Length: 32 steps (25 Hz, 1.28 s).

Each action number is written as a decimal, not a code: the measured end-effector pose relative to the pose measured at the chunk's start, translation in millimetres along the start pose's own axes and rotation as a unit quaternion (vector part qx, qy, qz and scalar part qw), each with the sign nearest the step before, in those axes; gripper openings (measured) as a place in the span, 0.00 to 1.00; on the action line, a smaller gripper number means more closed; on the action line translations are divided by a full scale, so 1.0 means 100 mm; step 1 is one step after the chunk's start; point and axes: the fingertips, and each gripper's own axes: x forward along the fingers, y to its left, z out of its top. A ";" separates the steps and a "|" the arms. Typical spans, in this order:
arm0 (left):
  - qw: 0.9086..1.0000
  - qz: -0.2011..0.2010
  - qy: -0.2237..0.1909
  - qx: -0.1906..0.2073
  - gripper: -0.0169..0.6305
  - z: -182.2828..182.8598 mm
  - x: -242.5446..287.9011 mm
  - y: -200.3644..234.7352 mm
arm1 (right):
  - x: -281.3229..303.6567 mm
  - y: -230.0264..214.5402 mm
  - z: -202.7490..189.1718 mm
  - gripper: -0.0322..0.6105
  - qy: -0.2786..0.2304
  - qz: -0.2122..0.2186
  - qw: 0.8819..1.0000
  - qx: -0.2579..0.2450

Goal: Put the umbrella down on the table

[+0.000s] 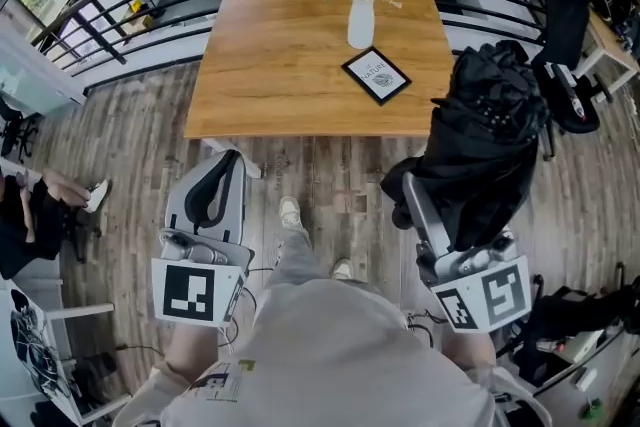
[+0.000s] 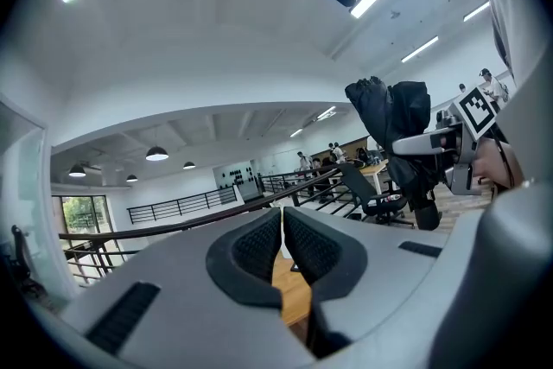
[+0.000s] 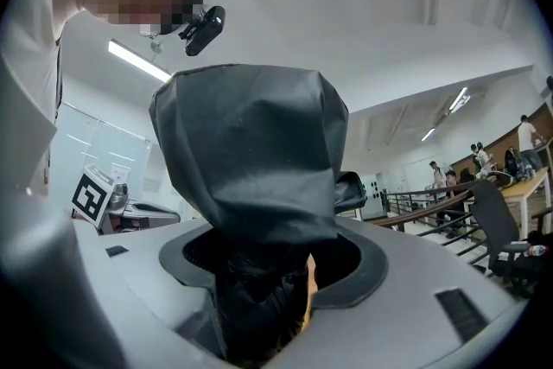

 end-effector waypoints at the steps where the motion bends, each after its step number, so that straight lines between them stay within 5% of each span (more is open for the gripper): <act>1: 1.000 0.001 -0.001 -0.001 0.06 0.00 0.01 0.03 | 0.05 0.00 -0.01 0.51 0.000 0.002 1.000 0.001; 13: 0.999 0.025 -0.002 -0.033 0.06 -0.45 0.30 0.66 | 0.93 0.17 -0.31 0.51 0.035 0.030 0.999 -0.023; 26: 0.996 0.057 0.006 -0.073 0.06 -1.01 1.02 2.05 | 2.63 0.45 -0.80 0.51 0.113 0.069 0.991 -0.012; 32: 0.993 0.058 0.052 -0.094 0.06 -1.48 1.42 2.82 | 3.67 0.64 -1.08 0.51 0.151 0.079 0.985 -0.009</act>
